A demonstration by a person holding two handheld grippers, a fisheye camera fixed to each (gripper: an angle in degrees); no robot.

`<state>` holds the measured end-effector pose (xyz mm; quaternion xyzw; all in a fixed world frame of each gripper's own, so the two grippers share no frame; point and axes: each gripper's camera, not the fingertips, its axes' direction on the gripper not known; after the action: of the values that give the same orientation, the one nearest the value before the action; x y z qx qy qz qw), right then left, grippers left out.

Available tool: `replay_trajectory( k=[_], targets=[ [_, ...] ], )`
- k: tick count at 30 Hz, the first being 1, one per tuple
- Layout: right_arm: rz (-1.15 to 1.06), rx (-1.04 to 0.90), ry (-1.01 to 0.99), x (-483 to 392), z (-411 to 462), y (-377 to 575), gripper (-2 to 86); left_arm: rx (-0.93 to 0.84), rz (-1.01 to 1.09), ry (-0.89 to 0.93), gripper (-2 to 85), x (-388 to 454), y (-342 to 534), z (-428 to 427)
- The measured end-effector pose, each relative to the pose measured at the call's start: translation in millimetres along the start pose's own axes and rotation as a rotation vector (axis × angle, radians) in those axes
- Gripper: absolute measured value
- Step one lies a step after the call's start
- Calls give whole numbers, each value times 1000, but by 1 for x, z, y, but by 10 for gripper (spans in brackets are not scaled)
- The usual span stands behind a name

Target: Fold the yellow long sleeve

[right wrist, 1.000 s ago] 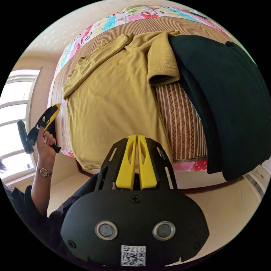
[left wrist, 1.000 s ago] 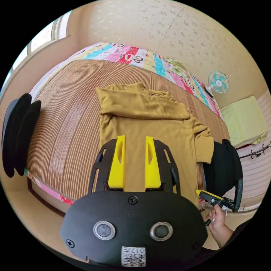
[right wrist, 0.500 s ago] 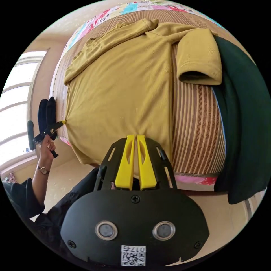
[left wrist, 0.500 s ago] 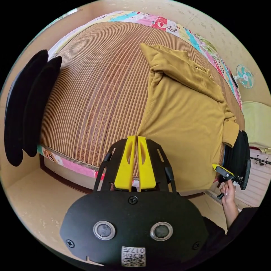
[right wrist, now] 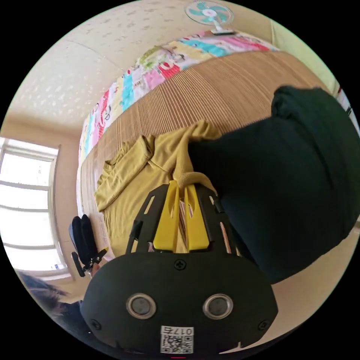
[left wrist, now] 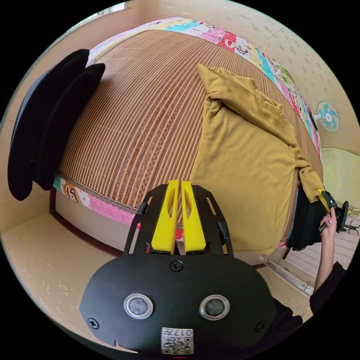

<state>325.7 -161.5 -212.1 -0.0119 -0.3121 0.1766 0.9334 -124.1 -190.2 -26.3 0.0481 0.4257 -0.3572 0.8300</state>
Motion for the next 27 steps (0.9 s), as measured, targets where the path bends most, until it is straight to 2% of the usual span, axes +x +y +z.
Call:
replay_trajectory(
  k=[3,6,10,12,13,15,18,24,27],
  targets=[
    [-33,109,56,8,-103,-16,29,3,15,-7,-10,-3,3,-4],
    [22,129,90,47,-164,-36,32,-8,27,-21,-10,-6,8,-3],
    [151,64,244,127,-172,-39,40,-27,-7,6,-10,-16,16,3],
    [345,69,314,194,-165,-11,50,-34,-26,18,-10,-20,19,6],
    [413,71,298,208,-163,0,53,-42,-34,22,-10,-22,21,8],
    [617,152,10,239,-158,51,78,-49,-36,21,-9,-24,22,9],
    [620,262,-293,237,-130,98,94,-52,-33,13,-9,-27,24,6],
    [601,365,-239,235,-84,97,109,-51,-61,48,-9,-41,26,2],
    [610,427,-146,207,-77,68,59,-44,-90,65,-9,-53,29,-1]
  ],
)
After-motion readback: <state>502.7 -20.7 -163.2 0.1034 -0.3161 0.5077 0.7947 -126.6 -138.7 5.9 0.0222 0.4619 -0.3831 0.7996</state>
